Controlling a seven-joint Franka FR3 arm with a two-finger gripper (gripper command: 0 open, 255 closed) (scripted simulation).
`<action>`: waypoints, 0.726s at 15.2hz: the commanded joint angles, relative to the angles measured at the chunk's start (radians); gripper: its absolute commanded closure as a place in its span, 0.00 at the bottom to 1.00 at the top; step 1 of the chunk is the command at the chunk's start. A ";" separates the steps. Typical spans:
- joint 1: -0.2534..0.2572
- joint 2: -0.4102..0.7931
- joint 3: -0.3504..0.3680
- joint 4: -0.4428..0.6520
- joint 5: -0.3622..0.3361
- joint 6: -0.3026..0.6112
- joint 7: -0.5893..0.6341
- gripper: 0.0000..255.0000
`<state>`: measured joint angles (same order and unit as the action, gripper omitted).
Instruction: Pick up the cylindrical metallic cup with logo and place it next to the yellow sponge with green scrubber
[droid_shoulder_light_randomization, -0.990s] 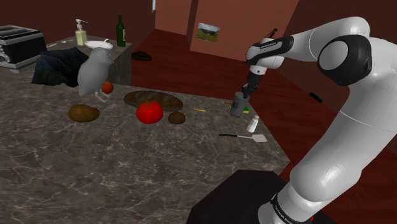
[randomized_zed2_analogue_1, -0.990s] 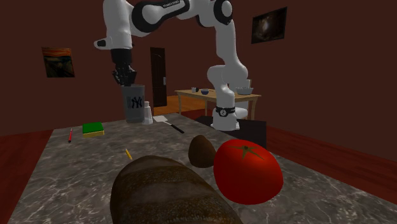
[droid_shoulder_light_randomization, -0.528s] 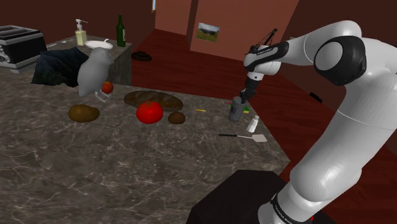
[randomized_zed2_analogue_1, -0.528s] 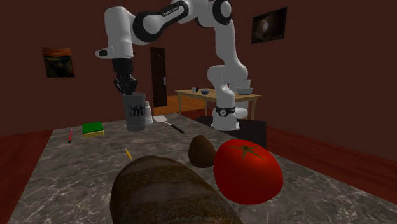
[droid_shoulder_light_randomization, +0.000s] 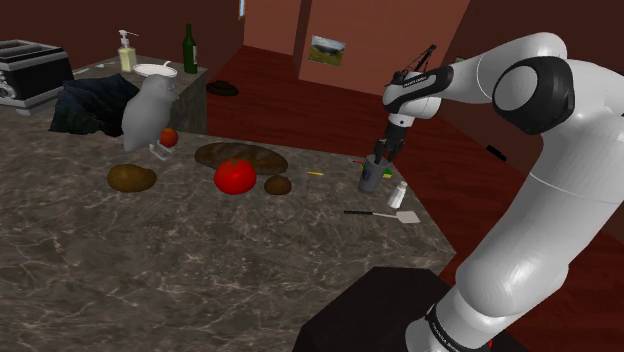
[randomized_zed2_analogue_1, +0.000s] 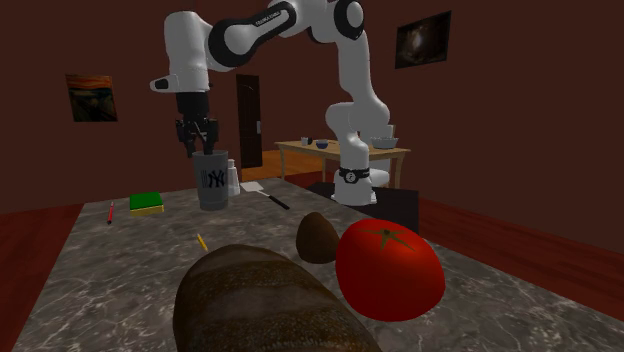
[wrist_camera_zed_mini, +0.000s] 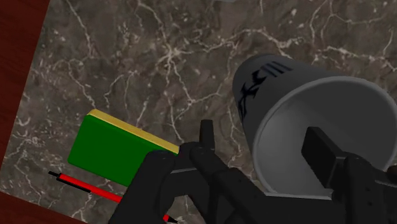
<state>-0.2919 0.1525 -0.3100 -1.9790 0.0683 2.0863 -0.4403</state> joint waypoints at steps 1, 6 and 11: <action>0.000 0.000 0.000 0.000 0.000 0.000 0.000 0.00; 0.001 -0.023 -0.002 0.041 -0.010 -0.063 0.007 0.00; 0.002 -0.039 -0.003 0.083 -0.016 -0.120 0.011 0.00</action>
<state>-0.2910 0.1136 -0.3134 -1.8995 0.0521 1.9708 -0.4303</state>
